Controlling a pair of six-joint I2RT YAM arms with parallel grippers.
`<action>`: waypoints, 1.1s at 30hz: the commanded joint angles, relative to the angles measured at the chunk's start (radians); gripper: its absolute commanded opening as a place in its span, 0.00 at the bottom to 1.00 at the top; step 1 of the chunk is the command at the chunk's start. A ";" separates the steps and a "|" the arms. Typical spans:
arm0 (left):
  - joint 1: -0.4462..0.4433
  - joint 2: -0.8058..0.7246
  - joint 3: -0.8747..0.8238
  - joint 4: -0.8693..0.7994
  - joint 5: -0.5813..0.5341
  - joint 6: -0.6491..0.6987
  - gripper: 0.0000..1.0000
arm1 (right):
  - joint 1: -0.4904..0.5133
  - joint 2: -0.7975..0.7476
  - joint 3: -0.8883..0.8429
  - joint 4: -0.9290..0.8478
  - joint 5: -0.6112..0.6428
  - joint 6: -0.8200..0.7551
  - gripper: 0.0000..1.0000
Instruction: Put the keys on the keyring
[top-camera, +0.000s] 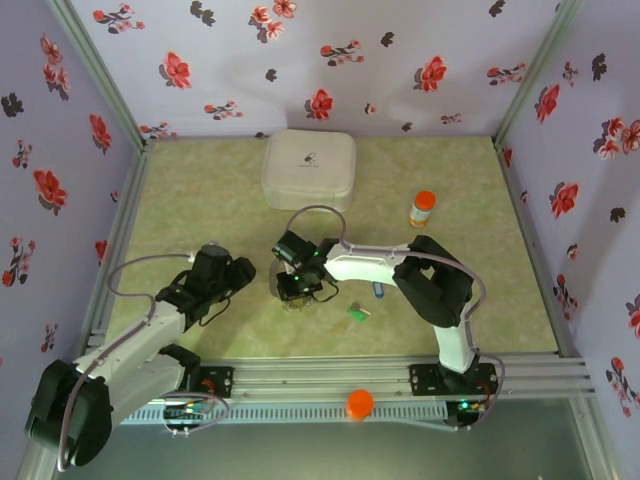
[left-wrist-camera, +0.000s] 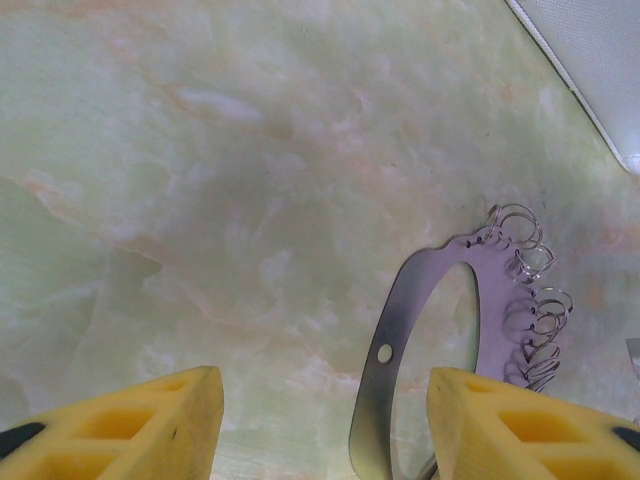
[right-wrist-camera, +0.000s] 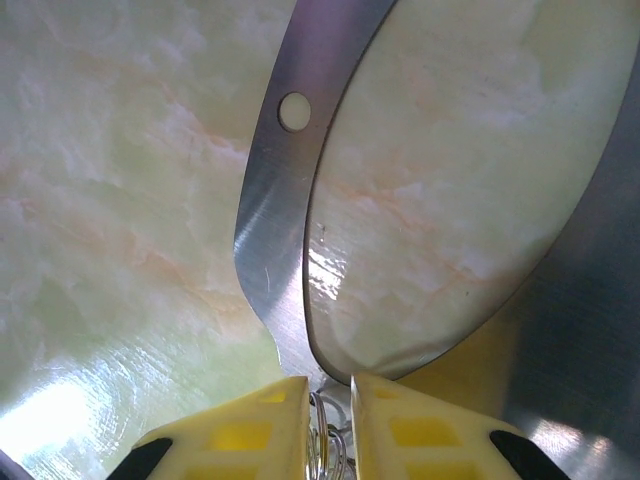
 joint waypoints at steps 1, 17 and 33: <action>0.006 -0.001 -0.002 0.003 -0.002 0.017 0.57 | 0.009 0.020 0.018 -0.018 -0.018 0.000 0.19; 0.006 -0.003 0.017 -0.013 -0.008 0.028 0.57 | 0.010 -0.022 0.012 -0.041 0.007 -0.042 0.01; -0.228 -0.036 -0.034 0.383 -0.020 0.557 0.59 | -0.110 -0.345 -0.222 -0.019 -0.041 -0.272 0.00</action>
